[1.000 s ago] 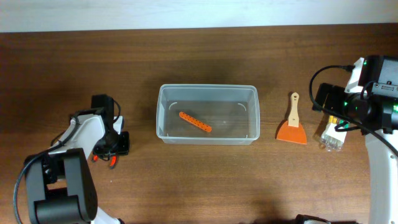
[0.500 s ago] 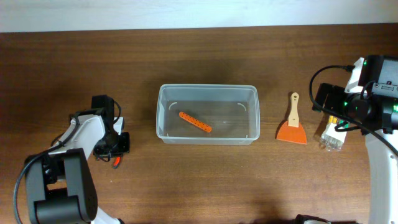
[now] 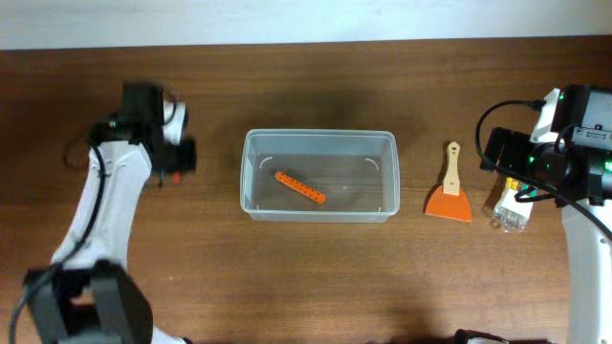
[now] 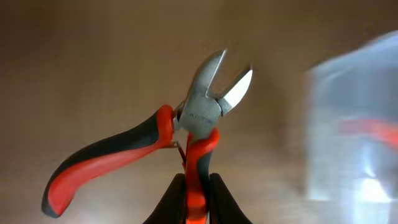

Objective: Pack container
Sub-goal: 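Carry the pliers into the container and open the left gripper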

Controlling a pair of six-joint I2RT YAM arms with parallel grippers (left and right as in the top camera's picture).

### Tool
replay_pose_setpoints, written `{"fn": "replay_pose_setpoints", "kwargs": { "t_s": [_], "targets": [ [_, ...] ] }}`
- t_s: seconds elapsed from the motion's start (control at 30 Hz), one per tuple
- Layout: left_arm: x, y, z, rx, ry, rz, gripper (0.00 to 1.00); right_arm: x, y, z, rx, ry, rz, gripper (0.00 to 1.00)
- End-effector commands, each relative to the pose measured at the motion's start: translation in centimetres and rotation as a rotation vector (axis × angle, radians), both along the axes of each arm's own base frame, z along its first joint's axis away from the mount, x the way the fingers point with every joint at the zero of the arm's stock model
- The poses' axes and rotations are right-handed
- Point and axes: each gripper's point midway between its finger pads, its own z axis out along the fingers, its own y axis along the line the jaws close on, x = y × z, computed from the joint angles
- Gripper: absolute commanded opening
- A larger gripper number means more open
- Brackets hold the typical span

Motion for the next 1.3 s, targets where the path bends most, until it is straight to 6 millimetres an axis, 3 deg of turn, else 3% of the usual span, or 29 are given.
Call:
{"fn": "replay_pose_setpoints", "kwargs": {
  "t_s": [0.0, 0.13, 0.23, 0.33, 0.57, 0.67, 0.77, 0.87, 0.9, 0.93, 1.0, 1.1, 1.17, 1.27],
  "targets": [
    [1.6, -7.8, 9.7, 0.080, -0.234, -0.472, 0.02, 0.2, -0.1, 0.4, 0.003, -0.014, -0.008, 0.99],
    [-0.9, -14.9, 8.9, 0.163, -0.221, -0.900, 0.02, 0.3, -0.1, 0.5, 0.002, -0.019, -0.009, 0.99],
    [-2.4, -19.3, 7.4, 0.189, -0.208, -1.113, 0.02, 0.3, -0.1, 0.5, 0.002, -0.019, -0.009, 0.99],
    [-2.7, -21.6, 5.3, 0.183, -0.172, -1.181, 0.02, 0.2, -0.1, 0.5, 0.002, -0.018, -0.009, 0.99],
    [-2.8, -22.7, -1.3, 0.161, 0.001, -1.216, 0.02, 0.2, -0.1, 0.5, 0.003, -0.015, -0.009, 0.99],
    [-3.0, -22.6, -4.1, 0.151, 0.074, -1.221, 0.07, 0.2, -0.1, 0.5, 0.003, -0.015, -0.009, 0.99],
    [-3.2, -22.5, -6.1, 0.146, 0.130, -1.224, 0.08, 0.1, -0.1, 0.4, 0.003, -0.013, -0.008, 0.99],
    [-3.3, -22.4, -7.0, 0.144, 0.153, -1.225, 0.11, 0.1, -0.1, 0.4, 0.003, -0.013, -0.008, 0.99],
    [-3.2, -22.4, -7.0, 0.144, 0.152, -1.225, 0.18, 0.1, -0.1, 0.4, 0.003, -0.013, -0.008, 0.99],
    [-3.2, -22.4, -7.0, 0.147, 0.149, -1.225, 0.45, 0.1, -0.1, 0.4, 0.003, -0.014, -0.008, 0.99],
    [-2.8, -22.2, -6.6, 0.171, 0.144, -1.214, 0.77, 0.3, -0.1, 0.5, 0.002, -0.020, -0.008, 0.99],
    [-1.5, -22.0, -5.2, 0.214, 0.116, -1.124, 0.94, 0.3, -0.1, 0.6, 0.001, -0.024, -0.008, 0.99],
    [-0.8, -22.2, -3.4, 0.213, 0.074, -1.078, 0.98, 0.3, -0.1, 0.6, -0.003, -0.022, -0.002, 0.99],
    [0.2, -22.2, 1.6, 0.212, -0.016, -1.030, 0.99, 0.3, -0.1, 0.6, -0.012, -0.018, 0.015, 0.99]
  ]
}}
